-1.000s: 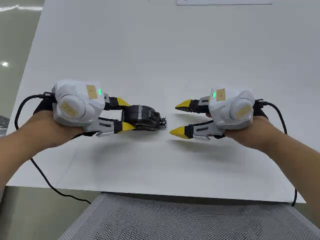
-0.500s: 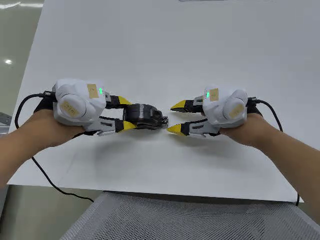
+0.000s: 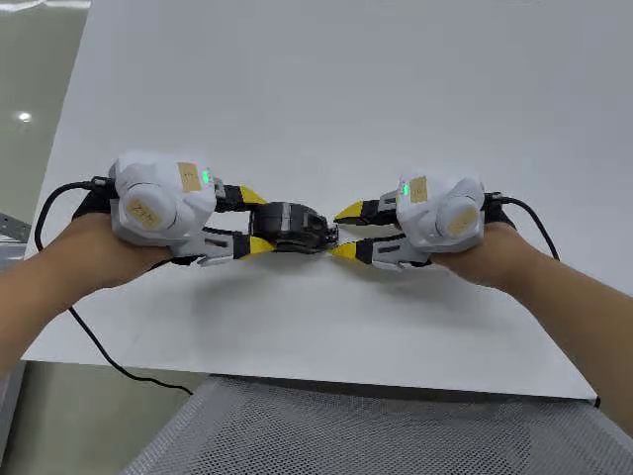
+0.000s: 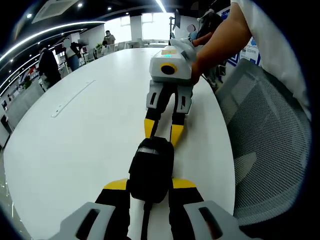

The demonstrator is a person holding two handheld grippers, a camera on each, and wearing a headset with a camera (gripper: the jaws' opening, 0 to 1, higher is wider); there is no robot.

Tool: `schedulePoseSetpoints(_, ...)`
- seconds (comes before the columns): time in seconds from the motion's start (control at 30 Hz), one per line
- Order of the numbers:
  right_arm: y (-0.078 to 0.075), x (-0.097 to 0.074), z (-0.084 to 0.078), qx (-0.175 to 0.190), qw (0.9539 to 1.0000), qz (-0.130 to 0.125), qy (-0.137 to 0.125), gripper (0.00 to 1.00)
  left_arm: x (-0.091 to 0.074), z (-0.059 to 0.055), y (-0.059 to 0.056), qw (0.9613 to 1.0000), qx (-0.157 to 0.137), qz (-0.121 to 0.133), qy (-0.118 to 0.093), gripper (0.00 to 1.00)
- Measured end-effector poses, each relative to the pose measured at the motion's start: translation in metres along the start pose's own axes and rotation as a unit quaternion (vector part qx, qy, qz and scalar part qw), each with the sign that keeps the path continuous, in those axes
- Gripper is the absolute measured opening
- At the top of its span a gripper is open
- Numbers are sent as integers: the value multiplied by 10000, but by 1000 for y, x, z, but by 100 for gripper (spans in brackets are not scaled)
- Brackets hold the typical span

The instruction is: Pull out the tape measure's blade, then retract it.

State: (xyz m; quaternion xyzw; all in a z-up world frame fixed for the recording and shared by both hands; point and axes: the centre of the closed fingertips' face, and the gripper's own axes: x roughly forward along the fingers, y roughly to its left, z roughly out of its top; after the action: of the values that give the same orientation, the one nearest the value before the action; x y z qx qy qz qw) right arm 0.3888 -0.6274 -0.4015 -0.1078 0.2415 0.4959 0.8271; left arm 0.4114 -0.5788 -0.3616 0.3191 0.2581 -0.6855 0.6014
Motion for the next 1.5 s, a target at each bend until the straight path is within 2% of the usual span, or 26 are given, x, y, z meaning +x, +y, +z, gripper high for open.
schedulePoseSetpoints(0.37, -1, 3, -3, -87, 9999, 34, 38, 16, 0, 0, 0, 10000, 7, 1, 10, 27)
schedulePoseSetpoints(0.77, 2, 6, -3, -143, 9999, 57, 49, 14, 0, 0, 0, 10000, 6, 13, 32, 27)
schedulePoseSetpoints(0.9, 2, 6, -3, -57, 10000, 63, 53, 13, 0, 0, 0, 10000, 11, 21, 51, 27)
schedulePoseSetpoints(1.5, 7, 3, -5, -11, 10000, -23, 82, 11, 1, -1, 0, 9997, 216, -47, 144, 25)
